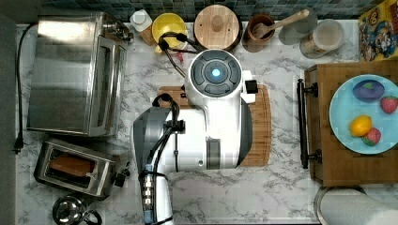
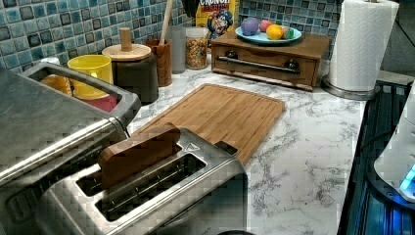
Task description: Turn on the toaster.
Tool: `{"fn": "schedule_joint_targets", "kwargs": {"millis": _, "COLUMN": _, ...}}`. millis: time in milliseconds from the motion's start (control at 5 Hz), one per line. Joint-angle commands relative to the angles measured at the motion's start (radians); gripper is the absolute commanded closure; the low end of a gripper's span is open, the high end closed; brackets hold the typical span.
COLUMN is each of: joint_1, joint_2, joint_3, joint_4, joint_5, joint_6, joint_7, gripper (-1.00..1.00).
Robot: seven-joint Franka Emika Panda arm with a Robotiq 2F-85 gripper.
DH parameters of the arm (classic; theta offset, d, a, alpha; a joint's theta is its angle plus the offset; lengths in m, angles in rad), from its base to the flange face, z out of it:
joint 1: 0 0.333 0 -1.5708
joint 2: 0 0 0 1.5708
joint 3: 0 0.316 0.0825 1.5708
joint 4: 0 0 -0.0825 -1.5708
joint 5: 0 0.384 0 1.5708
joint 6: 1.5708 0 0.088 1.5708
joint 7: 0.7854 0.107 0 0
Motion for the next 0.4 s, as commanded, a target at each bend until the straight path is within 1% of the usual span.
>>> {"fn": "schedule_joint_targets", "kwargs": {"millis": 200, "joint_1": 0.030, "joint_2": -0.023, "joint_3": 0.029, "joint_4": -0.048, "joint_5": -0.004, "joint_6": 0.019, "joint_7": -0.014, "gripper": 1.00}}
{"fn": "schedule_joint_targets", "kwargs": {"millis": 400, "joint_1": 0.064, "joint_2": -0.047, "joint_3": 0.064, "joint_4": -0.116, "joint_5": 0.039, "joint_6": 0.047, "joint_7": -0.068, "gripper": 1.00}}
